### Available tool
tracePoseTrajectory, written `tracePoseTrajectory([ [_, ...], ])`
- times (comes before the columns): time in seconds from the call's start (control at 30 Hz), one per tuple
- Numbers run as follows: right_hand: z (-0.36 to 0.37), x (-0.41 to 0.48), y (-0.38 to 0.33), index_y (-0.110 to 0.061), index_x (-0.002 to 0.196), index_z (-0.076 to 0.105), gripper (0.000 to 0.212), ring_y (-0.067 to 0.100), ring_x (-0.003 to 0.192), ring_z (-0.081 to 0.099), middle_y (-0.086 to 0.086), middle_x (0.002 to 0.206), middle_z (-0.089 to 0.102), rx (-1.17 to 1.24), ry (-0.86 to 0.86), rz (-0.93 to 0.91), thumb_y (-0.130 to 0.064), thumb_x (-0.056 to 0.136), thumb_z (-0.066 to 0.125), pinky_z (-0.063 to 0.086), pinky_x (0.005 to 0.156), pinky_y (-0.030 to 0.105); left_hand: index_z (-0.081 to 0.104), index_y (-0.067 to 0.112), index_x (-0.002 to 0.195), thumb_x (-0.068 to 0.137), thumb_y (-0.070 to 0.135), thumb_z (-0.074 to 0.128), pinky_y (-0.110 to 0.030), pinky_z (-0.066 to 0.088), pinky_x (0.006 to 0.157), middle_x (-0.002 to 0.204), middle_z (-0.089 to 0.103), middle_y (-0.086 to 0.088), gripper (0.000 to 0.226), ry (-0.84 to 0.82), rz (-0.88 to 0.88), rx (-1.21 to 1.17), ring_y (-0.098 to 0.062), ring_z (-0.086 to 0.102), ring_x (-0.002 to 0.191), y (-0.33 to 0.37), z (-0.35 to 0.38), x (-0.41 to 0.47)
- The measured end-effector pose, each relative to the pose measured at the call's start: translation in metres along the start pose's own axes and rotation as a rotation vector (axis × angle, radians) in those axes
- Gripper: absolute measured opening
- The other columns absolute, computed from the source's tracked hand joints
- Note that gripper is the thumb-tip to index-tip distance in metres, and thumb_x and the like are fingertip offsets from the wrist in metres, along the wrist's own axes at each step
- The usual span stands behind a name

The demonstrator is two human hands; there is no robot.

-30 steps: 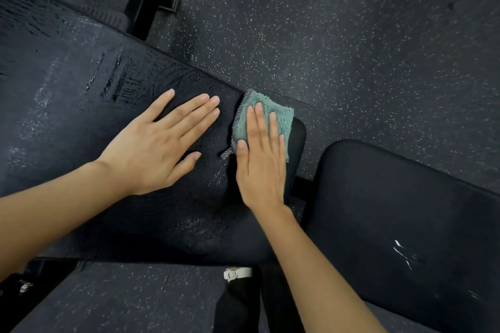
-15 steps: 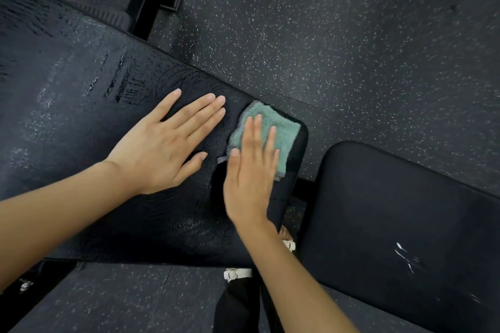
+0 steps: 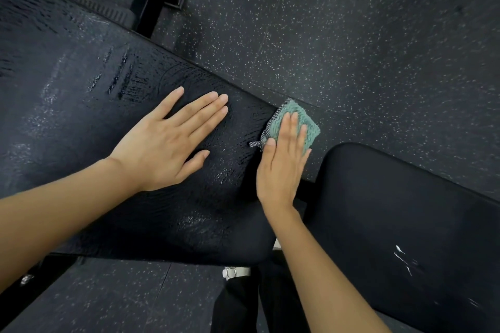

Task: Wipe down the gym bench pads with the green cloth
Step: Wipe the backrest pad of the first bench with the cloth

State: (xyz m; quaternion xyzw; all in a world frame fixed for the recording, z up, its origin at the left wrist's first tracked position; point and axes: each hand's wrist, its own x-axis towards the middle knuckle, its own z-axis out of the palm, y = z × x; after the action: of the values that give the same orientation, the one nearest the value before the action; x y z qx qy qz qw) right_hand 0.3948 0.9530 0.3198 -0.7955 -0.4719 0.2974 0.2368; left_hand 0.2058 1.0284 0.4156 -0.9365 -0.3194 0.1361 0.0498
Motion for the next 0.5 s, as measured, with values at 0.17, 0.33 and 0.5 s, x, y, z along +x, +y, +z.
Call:
tracePoseTrajectory([
  [0.17,0.003,-0.036,-0.017,-0.028,0.156,0.005,0.056,0.012,0.150,-0.014,-0.014,0.163,-0.004,0.041,-0.072,-0.077,-0.040,0.103,0.015,-0.004,0.121,0.045,0.017,0.004,0.157,0.099,0.043,0.022,-0.052,0.012,0.123,0.166,0.010,-0.011,0.070,0.014,-0.005,-0.003,-0.023,0.012,0.153,0.001,0.001,0.000],
  [0.33,0.008,-0.086,-0.017,-0.031,0.156,0.000,0.055,0.016,0.151,-0.009,-0.014,0.164,-0.005,-0.042,-0.184,-0.280,-0.037,0.105,0.020,-0.004,0.121,0.041,0.019,0.003,0.156,0.099,0.042,0.023,-0.052,0.012,0.123,0.166,0.012,-0.011,0.070,0.017,-0.005,-0.001,-0.023,0.014,0.153,0.001,0.001,0.001],
  [0.5,0.003,-0.065,-0.003,-0.033,0.154,-0.003,0.055,0.010,0.150,-0.010,-0.016,0.163,-0.006,-0.067,-0.173,-0.260,-0.036,0.104,0.020,0.000,0.122,0.039,0.019,0.003,0.156,0.099,0.042,0.022,-0.052,0.014,0.122,0.165,0.014,-0.011,0.069,0.024,-0.005,-0.010,-0.024,0.015,0.153,0.001,0.000,0.001],
])
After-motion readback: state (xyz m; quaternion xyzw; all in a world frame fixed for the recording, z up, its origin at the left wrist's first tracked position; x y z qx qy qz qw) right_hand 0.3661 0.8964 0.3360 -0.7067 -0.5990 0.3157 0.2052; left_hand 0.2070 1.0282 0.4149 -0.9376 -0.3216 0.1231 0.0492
